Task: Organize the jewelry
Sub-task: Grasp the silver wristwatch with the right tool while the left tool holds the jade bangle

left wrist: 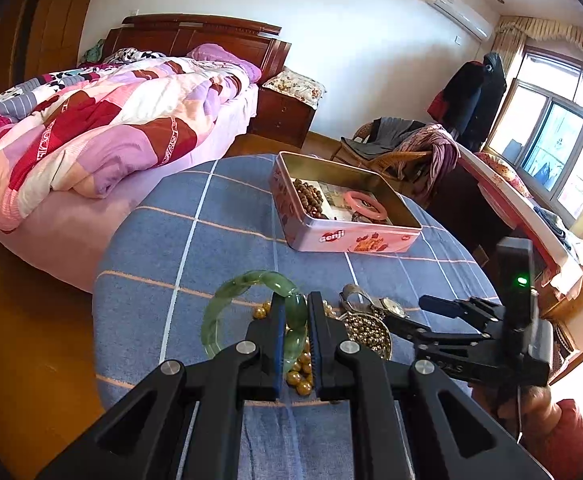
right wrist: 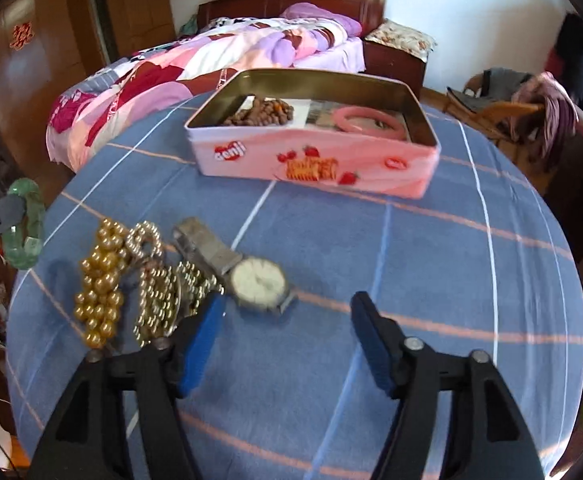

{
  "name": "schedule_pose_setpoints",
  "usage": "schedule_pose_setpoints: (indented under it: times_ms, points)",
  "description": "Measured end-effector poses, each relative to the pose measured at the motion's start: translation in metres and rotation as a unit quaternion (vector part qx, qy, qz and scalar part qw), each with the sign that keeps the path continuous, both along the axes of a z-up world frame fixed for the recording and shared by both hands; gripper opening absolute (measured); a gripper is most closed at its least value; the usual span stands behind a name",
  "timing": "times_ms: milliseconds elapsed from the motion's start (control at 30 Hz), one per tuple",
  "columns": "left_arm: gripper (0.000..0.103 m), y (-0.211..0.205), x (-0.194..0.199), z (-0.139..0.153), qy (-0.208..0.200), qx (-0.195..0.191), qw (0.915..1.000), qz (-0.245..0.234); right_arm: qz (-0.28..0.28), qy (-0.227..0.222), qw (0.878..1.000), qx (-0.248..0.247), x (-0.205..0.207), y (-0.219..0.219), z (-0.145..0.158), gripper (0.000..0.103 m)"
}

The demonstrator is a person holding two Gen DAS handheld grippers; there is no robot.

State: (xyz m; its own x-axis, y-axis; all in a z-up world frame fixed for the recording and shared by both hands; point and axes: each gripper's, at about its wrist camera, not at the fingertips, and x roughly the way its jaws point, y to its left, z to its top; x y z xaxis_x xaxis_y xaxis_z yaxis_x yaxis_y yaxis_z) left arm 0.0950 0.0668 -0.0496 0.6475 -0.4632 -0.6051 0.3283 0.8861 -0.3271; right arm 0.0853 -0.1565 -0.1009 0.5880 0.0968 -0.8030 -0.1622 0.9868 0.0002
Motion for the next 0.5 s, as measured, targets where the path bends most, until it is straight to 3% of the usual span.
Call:
schedule_pose_setpoints:
  times_ms: [200,267,333,433,500]
  points:
    - [0.01,0.004,0.003,-0.001,0.005,-0.003,1.0,0.007,0.023,0.006,1.0,-0.015,0.018,0.008,-0.004,0.071]
    - [0.01,0.005,0.004,-0.003,0.008,-0.001,0.9999,0.008,0.021,0.006,1.0,-0.016,0.015,0.009,-0.003,0.063]
    - [0.01,0.005,0.005,-0.005,0.011,-0.004,0.9999,0.007,0.013,0.001,1.0,-0.017,0.012,0.008,-0.001,0.04]
    - [0.01,0.002,0.006,-0.006,0.013,-0.004,0.9999,0.004,-0.022,0.005,1.0,-0.006,0.011,-0.004,-0.001,0.04]
    - [0.01,0.0,0.006,-0.007,0.015,-0.003,0.9999,0.002,-0.042,0.008,0.999,0.029,0.008,-0.017,0.001,0.04]
